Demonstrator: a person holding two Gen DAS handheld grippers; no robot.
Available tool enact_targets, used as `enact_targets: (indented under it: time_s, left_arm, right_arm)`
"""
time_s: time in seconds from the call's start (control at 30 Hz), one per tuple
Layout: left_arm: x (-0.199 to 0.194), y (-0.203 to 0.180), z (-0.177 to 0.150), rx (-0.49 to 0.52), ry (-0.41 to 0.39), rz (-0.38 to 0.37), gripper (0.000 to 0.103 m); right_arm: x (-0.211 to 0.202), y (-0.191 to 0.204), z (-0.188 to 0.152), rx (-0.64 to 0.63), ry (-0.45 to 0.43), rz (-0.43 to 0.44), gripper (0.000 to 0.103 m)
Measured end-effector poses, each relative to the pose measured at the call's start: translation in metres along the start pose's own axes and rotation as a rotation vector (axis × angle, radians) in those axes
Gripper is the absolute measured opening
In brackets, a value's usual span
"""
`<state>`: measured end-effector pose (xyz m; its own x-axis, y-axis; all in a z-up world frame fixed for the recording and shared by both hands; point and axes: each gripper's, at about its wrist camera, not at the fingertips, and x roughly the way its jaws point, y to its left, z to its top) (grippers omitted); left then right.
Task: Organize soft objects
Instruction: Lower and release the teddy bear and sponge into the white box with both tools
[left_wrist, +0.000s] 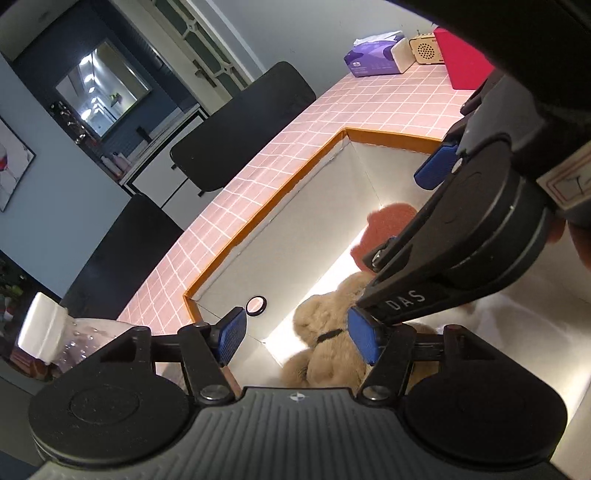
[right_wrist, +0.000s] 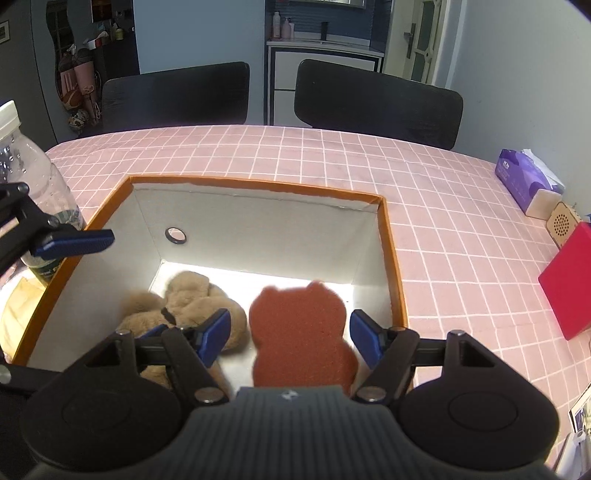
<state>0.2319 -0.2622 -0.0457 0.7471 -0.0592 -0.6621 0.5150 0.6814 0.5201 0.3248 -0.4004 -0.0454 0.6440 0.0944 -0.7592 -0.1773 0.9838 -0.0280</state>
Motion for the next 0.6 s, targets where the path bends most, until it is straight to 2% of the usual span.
enact_targets:
  time_s: [0.2,0.33,0.6]
  left_arm:
    - [-0.018,0.002,-0.003,-0.021,-0.033,-0.016,0.075]
    - [-0.041,0.003,-0.009,-0.046,-0.093,-0.041,0.075]
    - [-0.086,0.023,-0.039,-0.166,-0.231,-0.121,0.075]
  right_arm:
    - [-0.006,-0.004,0.001,0.031,0.021,0.036,0.070]
    - [-0.017,-0.003,0.001,0.039,0.027,0.033,0.070]
    - [-0.060,0.015,-0.001,0.069,-0.040,-0.036,0.071]
